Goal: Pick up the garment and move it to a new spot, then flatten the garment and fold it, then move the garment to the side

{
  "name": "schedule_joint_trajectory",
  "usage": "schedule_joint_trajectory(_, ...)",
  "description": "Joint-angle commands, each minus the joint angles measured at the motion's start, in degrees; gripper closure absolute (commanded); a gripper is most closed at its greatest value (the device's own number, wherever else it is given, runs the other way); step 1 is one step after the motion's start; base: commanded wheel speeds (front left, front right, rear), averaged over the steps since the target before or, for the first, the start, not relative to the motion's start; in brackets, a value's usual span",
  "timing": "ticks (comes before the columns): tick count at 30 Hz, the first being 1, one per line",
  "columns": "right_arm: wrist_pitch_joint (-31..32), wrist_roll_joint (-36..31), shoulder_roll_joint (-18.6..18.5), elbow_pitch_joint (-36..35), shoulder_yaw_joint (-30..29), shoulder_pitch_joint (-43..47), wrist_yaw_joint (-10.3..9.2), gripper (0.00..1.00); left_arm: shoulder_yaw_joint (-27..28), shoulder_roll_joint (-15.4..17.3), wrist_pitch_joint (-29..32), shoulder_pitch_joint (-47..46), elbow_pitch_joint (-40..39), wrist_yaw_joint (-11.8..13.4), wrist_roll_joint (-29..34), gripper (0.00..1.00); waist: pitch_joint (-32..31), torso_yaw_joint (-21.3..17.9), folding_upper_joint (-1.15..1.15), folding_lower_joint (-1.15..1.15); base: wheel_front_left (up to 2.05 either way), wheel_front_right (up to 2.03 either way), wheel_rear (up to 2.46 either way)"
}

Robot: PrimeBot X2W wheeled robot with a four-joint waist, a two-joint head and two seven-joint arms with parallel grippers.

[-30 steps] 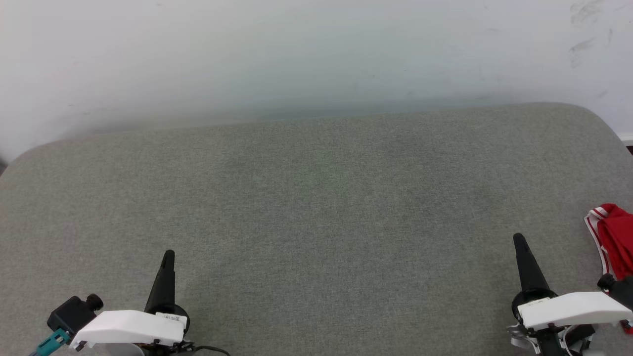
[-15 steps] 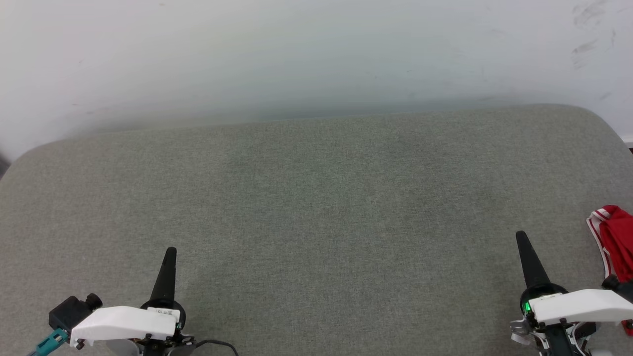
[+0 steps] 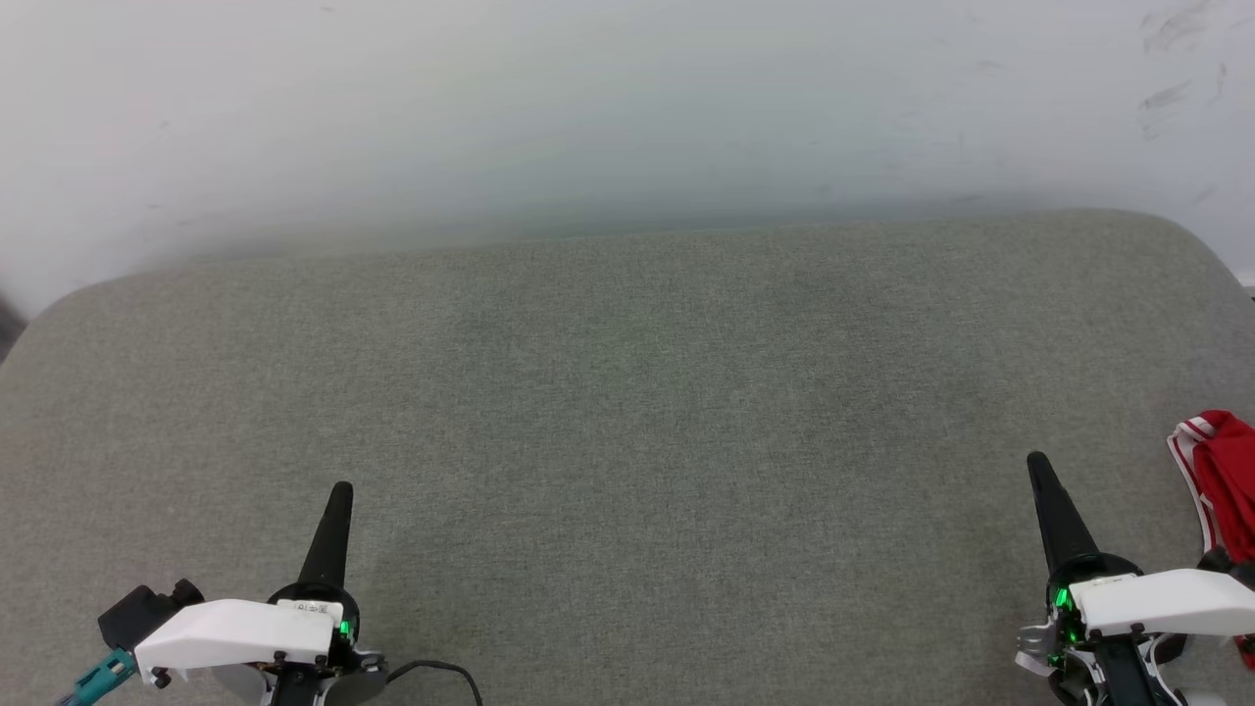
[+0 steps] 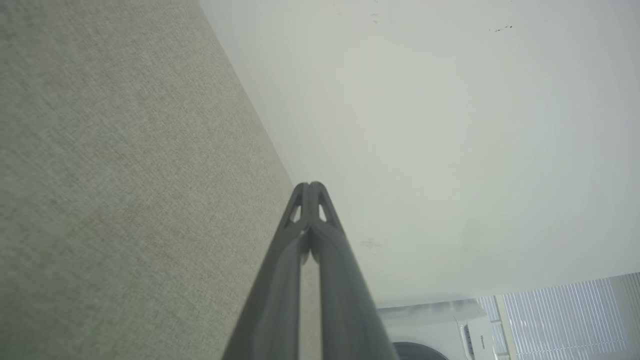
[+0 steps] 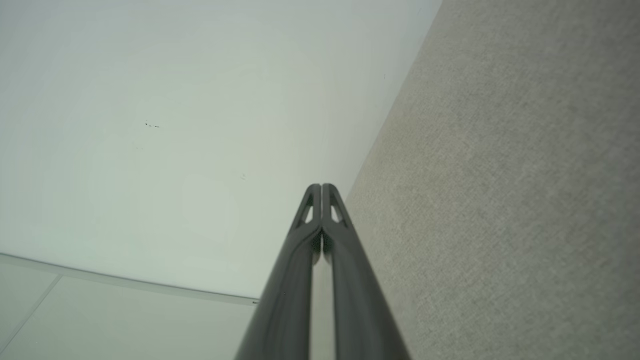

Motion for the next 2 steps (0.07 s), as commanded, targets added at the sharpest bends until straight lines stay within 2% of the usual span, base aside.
schedule_joint_trajectory(1,0.2,1.2,-0.3,-0.1,-0.2,-1.0,-0.01,1.00,0.1,0.3,0.4,-1.1,-0.1,-0.1,-1.0,1.00,0.0,0.0,0.00,0.00,0.00,0.00,0.00)
schedule_joint_trajectory(2,0.4,1.6,-0.3,-0.1,-0.2,-1.0,-0.01,1.00,0.2,0.3,0.5,-1.1,-0.1,-0.1,-1.5,1.00,0.0,0.0,0.00,0.00,0.00,0.00,0.00)
